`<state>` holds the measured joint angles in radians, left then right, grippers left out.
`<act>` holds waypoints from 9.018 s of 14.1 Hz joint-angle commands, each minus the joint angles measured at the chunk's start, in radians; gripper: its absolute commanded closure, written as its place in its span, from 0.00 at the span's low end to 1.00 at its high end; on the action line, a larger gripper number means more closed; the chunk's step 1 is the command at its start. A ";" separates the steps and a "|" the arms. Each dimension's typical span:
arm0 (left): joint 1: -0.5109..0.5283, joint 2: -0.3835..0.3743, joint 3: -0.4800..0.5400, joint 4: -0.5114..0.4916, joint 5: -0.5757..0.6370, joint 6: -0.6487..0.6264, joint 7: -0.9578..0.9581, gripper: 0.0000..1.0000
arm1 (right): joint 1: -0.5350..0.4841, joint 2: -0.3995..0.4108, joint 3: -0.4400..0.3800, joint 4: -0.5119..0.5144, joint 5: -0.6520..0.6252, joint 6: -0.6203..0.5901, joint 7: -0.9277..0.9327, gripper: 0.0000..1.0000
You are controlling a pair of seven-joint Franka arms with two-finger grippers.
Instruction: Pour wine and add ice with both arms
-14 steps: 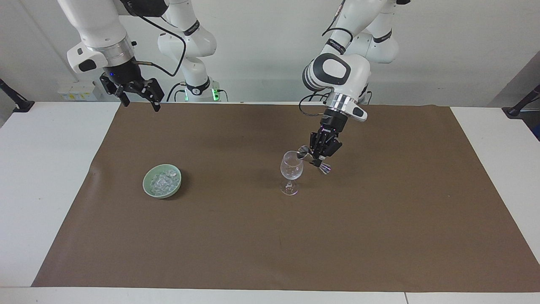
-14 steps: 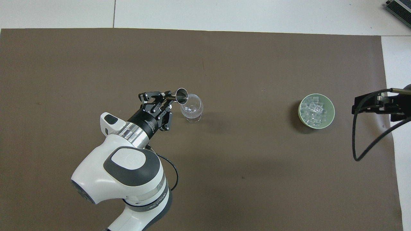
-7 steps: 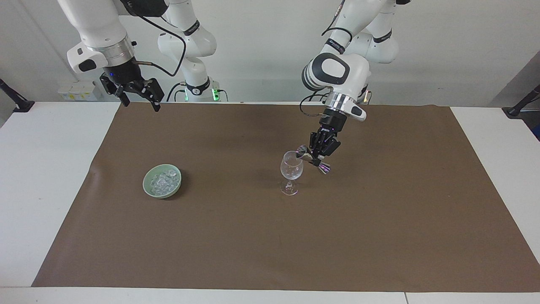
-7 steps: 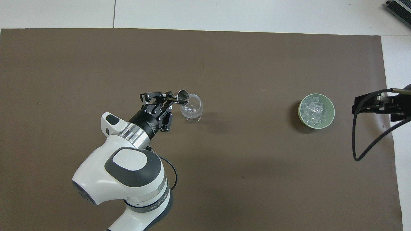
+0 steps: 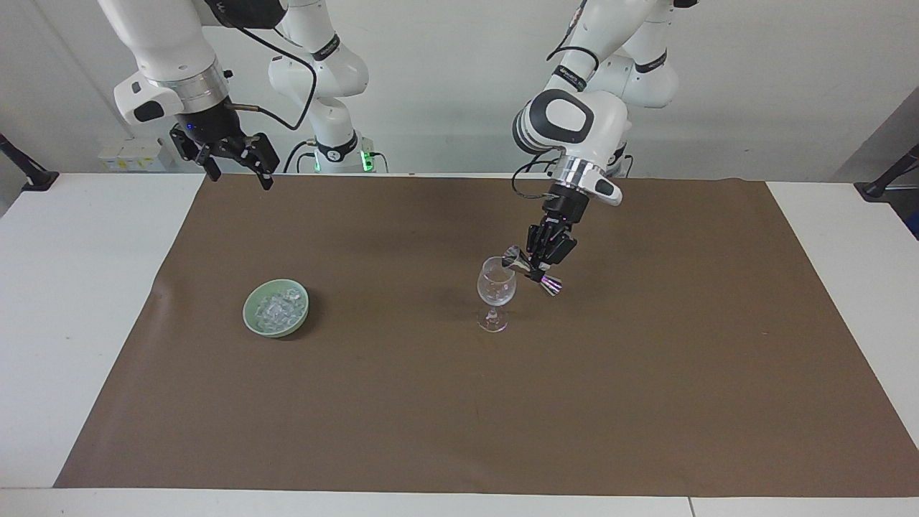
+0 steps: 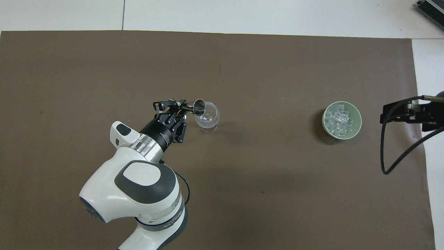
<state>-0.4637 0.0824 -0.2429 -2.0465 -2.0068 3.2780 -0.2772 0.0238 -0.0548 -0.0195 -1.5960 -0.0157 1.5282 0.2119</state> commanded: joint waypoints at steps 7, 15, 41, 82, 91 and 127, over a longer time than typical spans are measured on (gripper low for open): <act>-0.027 0.025 0.010 0.040 0.049 0.048 0.027 1.00 | -0.007 -0.016 0.004 -0.012 0.013 -0.011 -0.026 0.00; -0.033 0.031 0.010 0.046 0.057 0.063 0.065 1.00 | -0.007 -0.016 0.004 -0.012 0.013 -0.011 -0.026 0.00; -0.053 0.048 0.010 0.066 0.088 0.129 0.208 1.00 | -0.007 -0.016 0.004 -0.012 0.013 -0.011 -0.026 0.00; -0.101 0.079 0.011 0.112 0.175 0.223 0.443 1.00 | -0.007 -0.016 0.003 -0.012 0.013 -0.011 -0.026 0.00; -0.104 0.085 0.013 0.118 0.191 0.224 0.536 1.00 | -0.007 -0.016 0.004 -0.012 0.013 -0.011 -0.026 0.00; 0.353 -0.140 0.008 -0.110 -0.144 -0.217 0.463 1.00 | -0.036 -0.007 -0.004 -0.326 0.016 0.432 -0.490 0.00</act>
<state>-0.1749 0.0239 -0.2294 -2.0602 -2.1307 3.1484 0.2340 0.0046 -0.0445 -0.0253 -1.8586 -0.0157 1.8943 -0.1748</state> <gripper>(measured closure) 0.784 0.000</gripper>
